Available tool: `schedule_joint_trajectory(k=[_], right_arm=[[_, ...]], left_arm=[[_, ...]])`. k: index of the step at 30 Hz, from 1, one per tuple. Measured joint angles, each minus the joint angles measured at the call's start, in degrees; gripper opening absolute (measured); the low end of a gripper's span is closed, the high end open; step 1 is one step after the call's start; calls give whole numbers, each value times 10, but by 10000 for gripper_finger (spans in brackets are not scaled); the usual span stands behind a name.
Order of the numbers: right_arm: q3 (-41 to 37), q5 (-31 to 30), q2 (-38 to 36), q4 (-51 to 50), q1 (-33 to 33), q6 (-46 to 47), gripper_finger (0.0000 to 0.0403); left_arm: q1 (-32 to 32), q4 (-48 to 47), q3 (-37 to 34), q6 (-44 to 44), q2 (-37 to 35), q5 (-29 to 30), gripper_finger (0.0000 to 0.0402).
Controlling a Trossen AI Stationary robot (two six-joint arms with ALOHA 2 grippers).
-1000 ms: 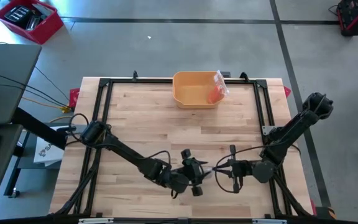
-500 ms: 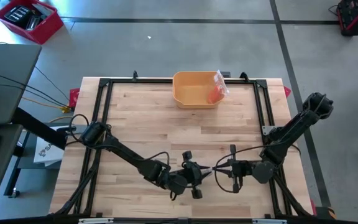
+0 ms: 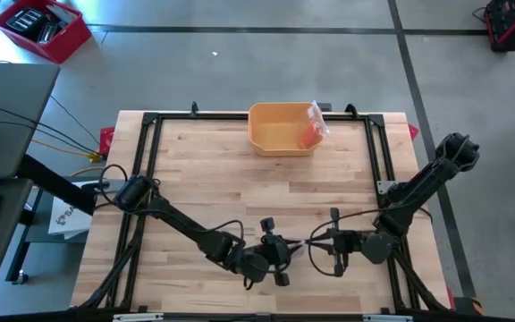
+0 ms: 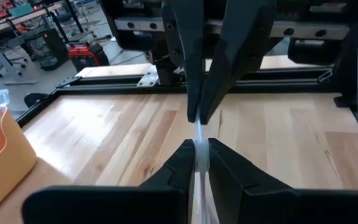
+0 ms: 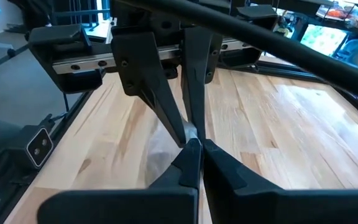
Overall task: Roll bandage
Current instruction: Close the transparent zip bag
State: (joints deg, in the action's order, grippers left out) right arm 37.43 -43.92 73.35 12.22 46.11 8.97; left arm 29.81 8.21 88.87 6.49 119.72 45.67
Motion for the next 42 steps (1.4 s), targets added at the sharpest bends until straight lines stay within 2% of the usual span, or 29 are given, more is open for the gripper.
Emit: schedule_joint_trajectory(k=[10,19,26,35,38,42], right_arm=[[0,0,0,-7,0,0,0],[0,-9,0,-8,1,-4,0],[0,-10,-28,-21,1,-5,0],[0,-10,-47,-34,1,-5,0],[0,-11,-47,-34,1,-3,0],[0,-10,-47,-34,1,-1,0]], left_arm=[[14,-49,0,27,0,1,32],[36,-149,0,124,0,1,32],[56,-211,0,188,0,1,32],[67,-234,0,221,0,2,33],[67,-240,0,232,-2,-9,49],[64,-244,-1,234,-11,-9,98]])
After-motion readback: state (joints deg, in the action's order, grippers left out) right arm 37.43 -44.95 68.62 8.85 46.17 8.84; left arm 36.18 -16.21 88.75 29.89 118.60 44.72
